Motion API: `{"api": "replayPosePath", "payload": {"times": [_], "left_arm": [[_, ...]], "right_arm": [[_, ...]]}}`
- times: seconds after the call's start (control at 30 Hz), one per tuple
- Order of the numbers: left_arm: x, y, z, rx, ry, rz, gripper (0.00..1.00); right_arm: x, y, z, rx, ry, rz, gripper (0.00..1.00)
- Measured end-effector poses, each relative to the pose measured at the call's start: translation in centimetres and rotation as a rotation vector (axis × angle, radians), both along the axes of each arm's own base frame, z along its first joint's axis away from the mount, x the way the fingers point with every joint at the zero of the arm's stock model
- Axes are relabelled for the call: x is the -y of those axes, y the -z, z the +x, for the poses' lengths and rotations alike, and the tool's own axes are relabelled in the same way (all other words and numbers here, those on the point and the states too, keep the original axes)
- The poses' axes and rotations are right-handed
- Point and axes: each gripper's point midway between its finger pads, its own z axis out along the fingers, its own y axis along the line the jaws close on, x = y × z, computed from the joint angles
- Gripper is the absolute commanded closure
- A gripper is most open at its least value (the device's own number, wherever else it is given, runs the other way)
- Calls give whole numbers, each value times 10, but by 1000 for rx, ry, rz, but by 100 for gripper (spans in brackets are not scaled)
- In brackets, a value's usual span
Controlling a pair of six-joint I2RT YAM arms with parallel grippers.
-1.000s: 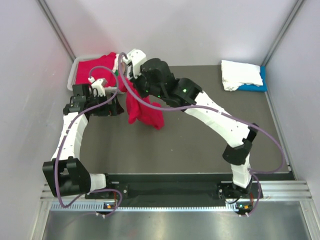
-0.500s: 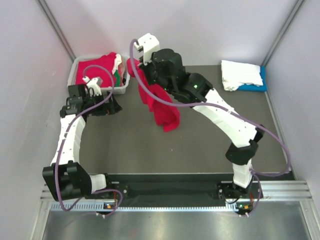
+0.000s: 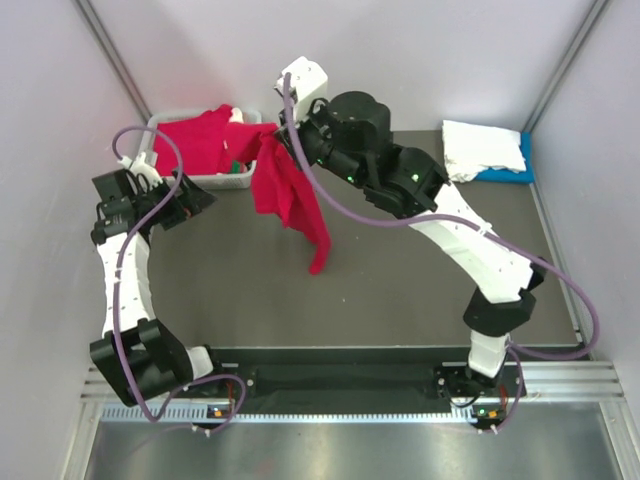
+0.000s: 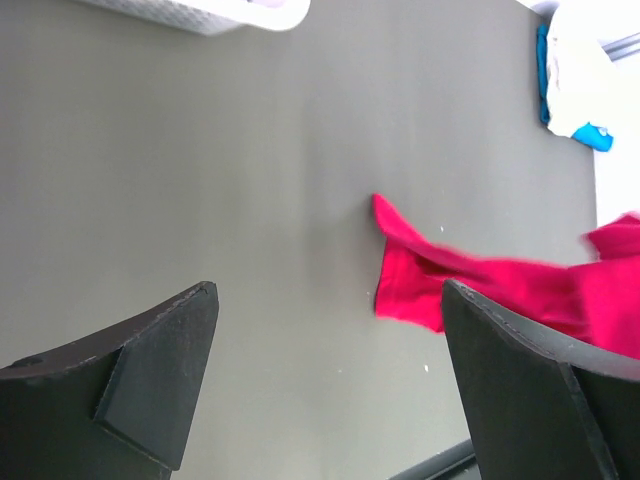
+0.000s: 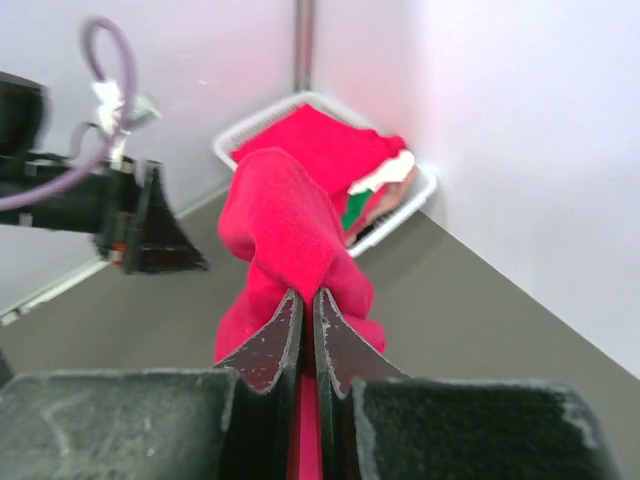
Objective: Fold and stack the t-shirts
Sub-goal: Flatten the tshirt out
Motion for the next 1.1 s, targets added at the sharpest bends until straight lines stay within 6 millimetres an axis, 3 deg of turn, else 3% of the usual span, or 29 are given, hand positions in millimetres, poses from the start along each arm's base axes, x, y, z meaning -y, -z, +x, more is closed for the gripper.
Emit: {"api": "replayPosePath", "payload": {"times": [0.17,0.3,0.37,0.47,0.57,0.7,0.77,0.83,0.93,1.1], "left_arm": [[4,3,-1,-11,6,-32,3],[5,1,0,-4,6,-45,3],[6,1,-1,-1,6,-45,2],[7,3,-4,4,4,-47,2],[10,5,-8,0,7,-53,2],[11,4,-9,3,14,-57,2],[11,4,-8,6,14,-59,2],[11,4,-8,10,14,-58,2],[12,6,-8,12,13,-64,2],[12,8,-7,11,10,-76,2]], "right_arm": [[11,-25,-25,47,-76,53,100],[15,-70,-30,111,-87,159,100],[15,-74,-31,108,-88,185,100],[2,-53,-25,60,-91,165,100],[-33,-13,-13,-22,-116,130,100],[-92,75,2,-160,-166,22,100],[-109,118,3,-223,-183,-46,100],[-118,149,-2,-273,-202,-104,100],[-121,152,-13,-283,-227,-121,100],[-116,113,-26,-212,-254,-68,100]]}}
